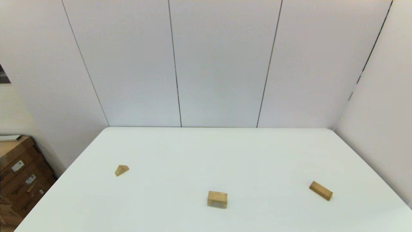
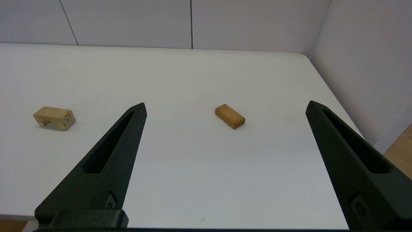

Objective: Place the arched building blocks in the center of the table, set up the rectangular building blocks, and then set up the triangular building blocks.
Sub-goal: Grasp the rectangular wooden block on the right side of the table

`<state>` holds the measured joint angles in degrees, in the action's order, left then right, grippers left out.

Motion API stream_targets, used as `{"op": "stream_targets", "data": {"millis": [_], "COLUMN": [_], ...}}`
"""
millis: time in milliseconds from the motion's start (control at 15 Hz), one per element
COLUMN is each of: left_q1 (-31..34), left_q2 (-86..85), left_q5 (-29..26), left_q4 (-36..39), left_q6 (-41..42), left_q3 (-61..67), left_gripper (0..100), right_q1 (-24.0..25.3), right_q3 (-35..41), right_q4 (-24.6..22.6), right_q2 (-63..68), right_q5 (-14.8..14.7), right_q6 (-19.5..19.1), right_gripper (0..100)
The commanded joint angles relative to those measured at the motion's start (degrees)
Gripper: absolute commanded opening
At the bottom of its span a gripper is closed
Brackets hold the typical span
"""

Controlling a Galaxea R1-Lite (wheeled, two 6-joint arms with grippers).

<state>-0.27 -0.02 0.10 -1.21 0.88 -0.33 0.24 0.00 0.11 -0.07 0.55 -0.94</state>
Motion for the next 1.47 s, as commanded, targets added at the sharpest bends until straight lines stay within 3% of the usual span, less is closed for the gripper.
{"op": "stream_targets", "data": {"millis": [67,400,533,733,800,867,1000,1067,1333,1400,1467], "left_q1": [0.00,0.00,0.00,0.00,0.00,-0.08,0.00,0.00,0.00,0.00,0.00], "left_q2": [0.11,0.11,0.11,0.11,0.11,0.11,0.11,0.11,0.11,0.11,0.11], "left_q5": [-0.01,-0.01,-0.01,-0.01,-0.01,-0.01,-0.01,-0.01,-0.01,-0.01,-0.01], "left_q4": [-0.02,-0.02,-0.02,-0.02,-0.02,-0.02,-0.02,-0.02,-0.02,-0.02,-0.02], "left_q6": [0.00,0.00,0.00,0.00,0.00,0.00,0.00,0.00,0.00,0.00,0.00], "left_q3": [-0.02,-0.02,-0.02,-0.02,-0.02,-0.02,-0.02,-0.02,-0.02,-0.02,-0.02], "left_gripper": [100,100,100,100,100,100,100,100,100,100,100], "right_q1": [0.02,0.02,-0.60,-2.09,-2.18,-2.88,-4.46,-4.46,-4.55,-6.04,-7.89], "right_q3": [-1.76,-22.59,-38.23,-49.75,-52.73,-57.13,-66.01,-67.68,-69.70,-70.58,-70.93], "right_q4": [-0.37,-0.29,1.30,3.23,6.22,14.22,30.12,34.96,36.28,36.72,36.72], "right_q2": [3.85,29.52,48.15,70.47,75.83,81.90,90.86,94.47,108.00,110.90,112.92], "right_q5": [0.42,0.07,-0.02,0.07,0.15,0.07,-0.02,0.07,0.07,0.07,0.07], "right_q6": [-0.20,0.32,0.41,-0.73,-0.99,-1.96,-6.88,-9.43,-15.67,-19.72,-26.40], "right_gripper": [100,100,100,100,100,100,100,100,100,100,100]}}
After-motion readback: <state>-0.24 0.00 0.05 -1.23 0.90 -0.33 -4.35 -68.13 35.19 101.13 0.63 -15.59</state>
